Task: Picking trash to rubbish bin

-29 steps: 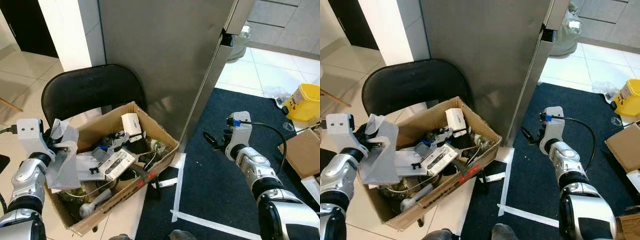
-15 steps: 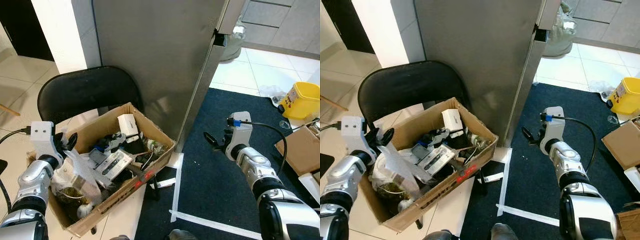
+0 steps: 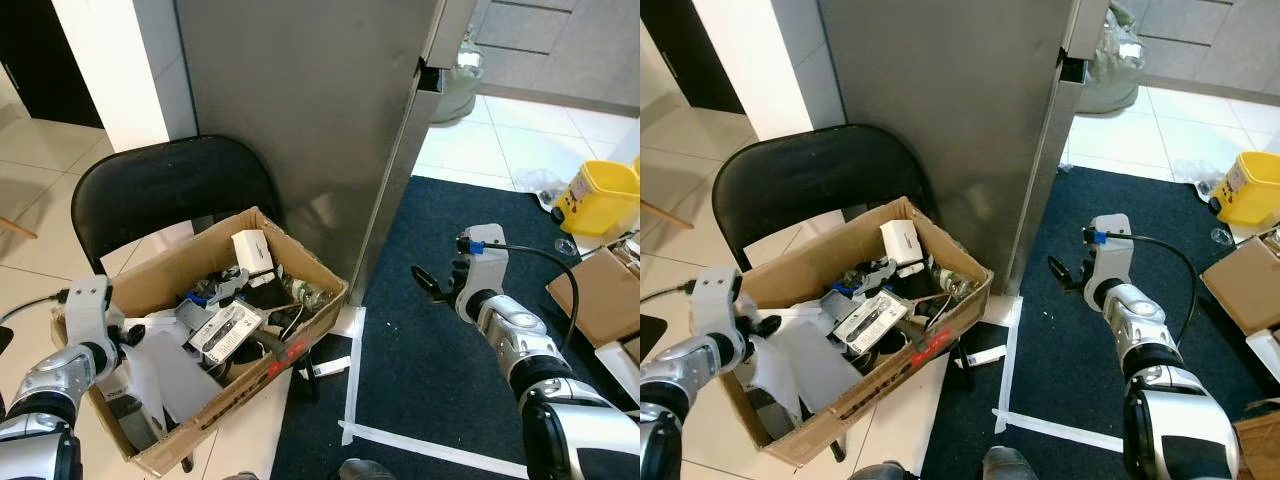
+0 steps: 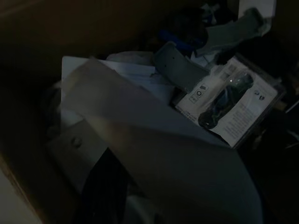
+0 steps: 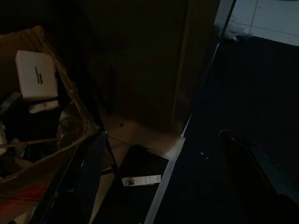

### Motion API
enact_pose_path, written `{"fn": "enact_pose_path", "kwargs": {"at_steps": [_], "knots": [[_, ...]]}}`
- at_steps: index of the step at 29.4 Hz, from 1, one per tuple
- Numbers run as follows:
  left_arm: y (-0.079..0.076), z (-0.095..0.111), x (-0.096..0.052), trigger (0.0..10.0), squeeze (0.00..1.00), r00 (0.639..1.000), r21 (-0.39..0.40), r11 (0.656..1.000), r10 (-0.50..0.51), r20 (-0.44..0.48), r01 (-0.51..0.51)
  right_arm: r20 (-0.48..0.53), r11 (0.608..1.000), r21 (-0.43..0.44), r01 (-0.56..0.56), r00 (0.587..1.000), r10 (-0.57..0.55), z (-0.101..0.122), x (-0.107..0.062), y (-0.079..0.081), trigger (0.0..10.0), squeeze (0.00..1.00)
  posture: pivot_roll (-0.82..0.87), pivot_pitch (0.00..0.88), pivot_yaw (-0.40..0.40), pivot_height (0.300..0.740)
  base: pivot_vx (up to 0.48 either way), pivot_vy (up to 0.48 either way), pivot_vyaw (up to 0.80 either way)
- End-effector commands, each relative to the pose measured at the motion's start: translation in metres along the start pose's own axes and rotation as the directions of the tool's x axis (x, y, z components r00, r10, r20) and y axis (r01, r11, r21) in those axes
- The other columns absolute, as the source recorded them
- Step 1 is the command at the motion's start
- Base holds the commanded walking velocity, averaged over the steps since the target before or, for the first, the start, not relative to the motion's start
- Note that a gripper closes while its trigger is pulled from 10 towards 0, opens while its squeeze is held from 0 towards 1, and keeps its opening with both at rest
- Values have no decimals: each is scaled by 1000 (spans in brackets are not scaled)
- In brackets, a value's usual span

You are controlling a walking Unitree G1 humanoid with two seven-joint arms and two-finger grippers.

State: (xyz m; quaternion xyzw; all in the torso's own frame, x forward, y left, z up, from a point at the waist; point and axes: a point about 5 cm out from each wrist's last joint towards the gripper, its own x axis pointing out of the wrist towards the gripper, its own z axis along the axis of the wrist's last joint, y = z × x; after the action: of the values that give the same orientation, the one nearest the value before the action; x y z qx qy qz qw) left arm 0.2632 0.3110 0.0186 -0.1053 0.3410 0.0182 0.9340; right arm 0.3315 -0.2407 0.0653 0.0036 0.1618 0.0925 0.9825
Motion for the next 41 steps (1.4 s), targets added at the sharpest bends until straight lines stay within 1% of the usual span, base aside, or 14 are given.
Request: {"fn": "enact_pose_path", "kwargs": {"at_steps": [1,3,4,6,8,10,14,15,20,21,22,23,30,41], "knots": [[15,9,-8,10000,0,999,-34,999,42,12,-42,-24,1000,-2,8,1000,-8,-4,-2,-2,10000,0,-82,0,-22,740,0,0,0],[18,8,-10,10000,0,998,-16,998,59,1,-59,-25,1000,-2,8,1000,-8,-4,-2,-2,10000,0,-82,0,-22,740,0,0,0],[26,10,-14,10000,0,994,116,988,110,-21,-107,-25,1000,-3,7,1000,-7,-4,-2,-2,10000,0,-84,0,-24,740,0,0,0],[40,18,-22,10000,0,979,332,925,203,-15,-186,-24,1000,-4,6,1000,-6,-4,-2,-3,10000,0,-84,0,-24,740,0,0,0],[47,34,-28,10000,0,969,432,870,245,35,-236,-24,1000,-4,6,1000,-6,-4,-2,-3,10000,0,-82,0,-25,740,0,0,0],[51,61,-36,10000,0,957,439,851,264,118,-289,-27,1000,-6,9,1000,-9,-4,-2,-4,10000,0,-82,0,-25,740,0,0,0],[54,111,-54,10000,0,922,358,865,254,292,-352,-29,1000,-6,8,1000,-8,-4,-2,-4,10000,0,-82,0,-26,740,0,0,0],[54,118,-58,10000,0,914,351,864,251,320,-360,-29,1000,-6,8,1000,-8,-4,-2,-4,10000,0,-82,0,-26,740,0,0,0],[52,126,-60,10000,0,907,330,875,234,350,-353,-29,1000,-5,7,1000,-7,-4,-2,-3,10000,0,-76,0,-26,740,0,0,0],[50,127,-60,10000,192,908,326,882,220,357,-342,-29,1000,-6,6,1000,-6,-4,-2,-3,10000,0,-76,0,-26,740,0,0,0],[50,127,-60,10000,192,908,326,882,220,357,-342,-29,1000,-6,6,1000,-6,-4,-2,-3,10000,0,-76,0,-26,740,0,0,0],[42,126,-55,10000,1000,917,332,894,176,357,-301,-29,1000,-5,5,1000,-5,-4,-2,-2,10000,0,-75,0,-25,740,0,0,0],[16,117,-38,10000,1000,933,359,910,74,352,-207,-28,1000,-6,5,1000,-6,-4,-1,-2,10000,0,-80,0,-22,740,0,0,0],[-19,129,-33,10000,1000,873,398,908,-86,481,-130,-17,1000,-11,19,1000,-19,-1,-2,-4,10000,0,-79,0,-25,740,0,0,0]]}}
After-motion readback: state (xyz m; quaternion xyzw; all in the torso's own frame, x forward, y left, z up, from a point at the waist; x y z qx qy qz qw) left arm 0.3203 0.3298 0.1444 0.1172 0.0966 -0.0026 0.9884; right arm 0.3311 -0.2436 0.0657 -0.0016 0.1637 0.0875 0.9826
